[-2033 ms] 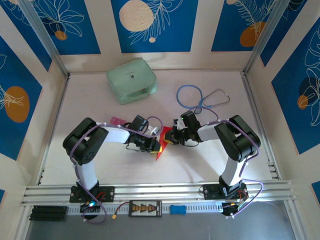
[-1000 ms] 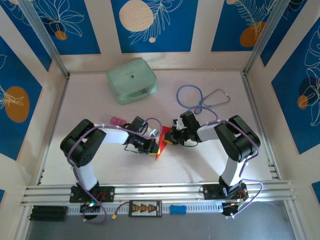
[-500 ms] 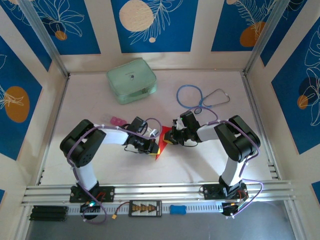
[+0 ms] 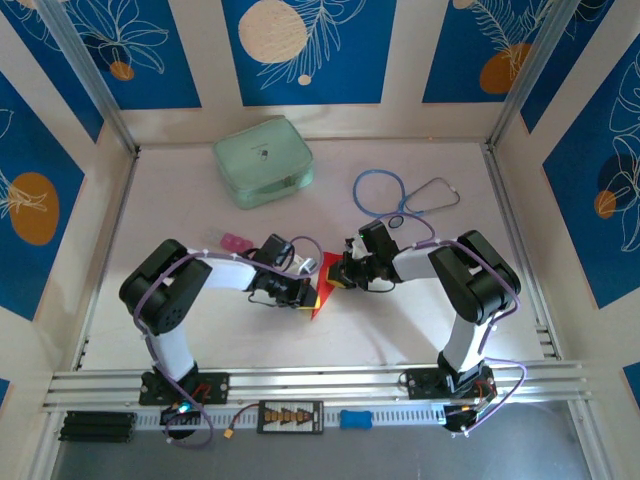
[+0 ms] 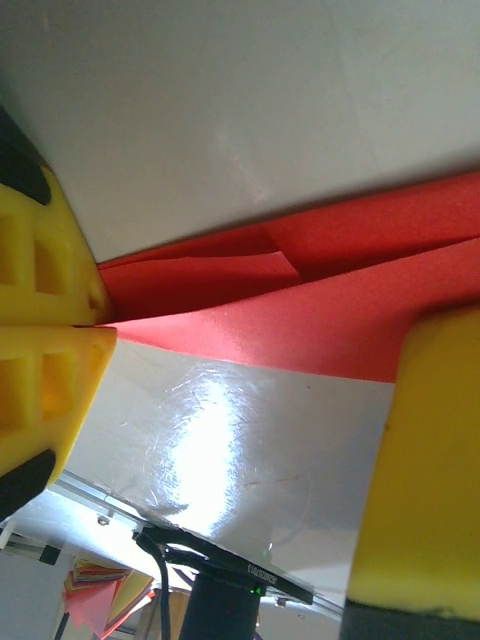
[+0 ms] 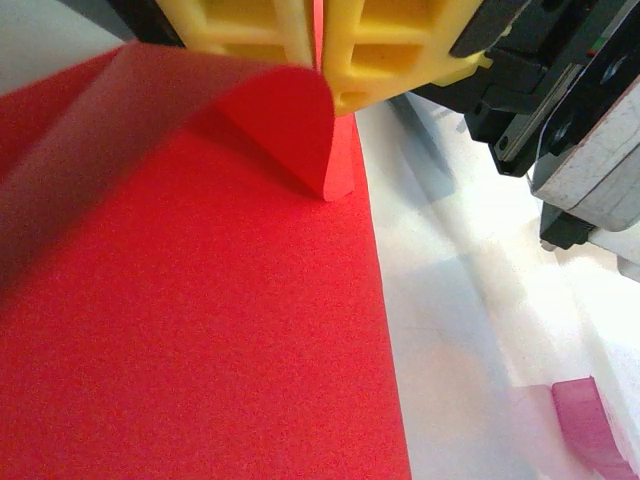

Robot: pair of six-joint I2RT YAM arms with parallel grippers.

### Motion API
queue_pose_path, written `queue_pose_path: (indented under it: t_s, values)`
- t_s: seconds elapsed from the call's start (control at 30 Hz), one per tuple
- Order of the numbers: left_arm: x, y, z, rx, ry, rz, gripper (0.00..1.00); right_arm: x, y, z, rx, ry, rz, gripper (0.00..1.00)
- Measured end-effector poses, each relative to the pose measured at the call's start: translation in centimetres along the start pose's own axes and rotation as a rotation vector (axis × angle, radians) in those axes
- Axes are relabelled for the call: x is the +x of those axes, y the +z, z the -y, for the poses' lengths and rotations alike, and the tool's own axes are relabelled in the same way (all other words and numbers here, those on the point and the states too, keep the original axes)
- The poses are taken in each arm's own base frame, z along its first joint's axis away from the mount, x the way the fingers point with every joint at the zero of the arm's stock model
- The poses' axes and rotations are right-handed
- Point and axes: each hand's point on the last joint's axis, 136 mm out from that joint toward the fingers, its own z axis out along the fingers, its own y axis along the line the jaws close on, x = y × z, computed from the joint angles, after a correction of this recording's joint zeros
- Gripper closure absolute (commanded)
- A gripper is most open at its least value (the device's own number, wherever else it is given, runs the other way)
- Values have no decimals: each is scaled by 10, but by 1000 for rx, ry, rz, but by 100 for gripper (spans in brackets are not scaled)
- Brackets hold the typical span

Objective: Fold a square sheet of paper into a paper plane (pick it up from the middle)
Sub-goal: Perform the fifth fold on the wing at the bottom-center of the table.

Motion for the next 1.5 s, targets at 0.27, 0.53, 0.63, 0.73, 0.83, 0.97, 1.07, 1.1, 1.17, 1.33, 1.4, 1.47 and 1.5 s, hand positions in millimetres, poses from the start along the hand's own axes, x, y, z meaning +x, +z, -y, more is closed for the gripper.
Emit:
queue_pose_path:
  t_s: [0.27,0.53,0.63,0.73,0.83,0.97,1.07,1.1,1.17,1.33,1.4,1.47,1.5]
  values:
    - [-1,0,0,10,-4,9,100,0,0,0,4,0,-7,88]
    - [-1,0,1,18,-9,2,93,0,0,0,5,-2,-4,88]
    - [0,0,2,25,-8,1,82,0,0,0,5,-2,-4,88]
    - [0,-2,4,25,-3,6,85,0,0,0,5,-2,-4,88]
    - [1,-2,2,18,-2,9,94,0,0,0,6,-2,-4,88]
    - [3,-2,0,9,2,15,100,0,0,0,6,-2,-3,88]
    - [3,-2,0,7,9,23,83,0,0,0,6,-2,-3,88]
    - [4,-3,1,9,11,23,82,0,0,0,6,-2,-2,88]
    - [7,-5,2,7,9,23,83,-1,0,1,7,-3,0,88]
    - [19,-8,-5,-19,-14,10,100,-1,0,1,5,-4,1,88]
    - [19,-8,-5,-19,-15,12,100,-1,0,1,5,-4,2,88]
    - [19,-8,-5,-19,-15,12,100,-1,0,1,4,-4,2,88]
    - [19,-8,-5,-19,-15,12,100,-1,0,1,5,-4,2,88]
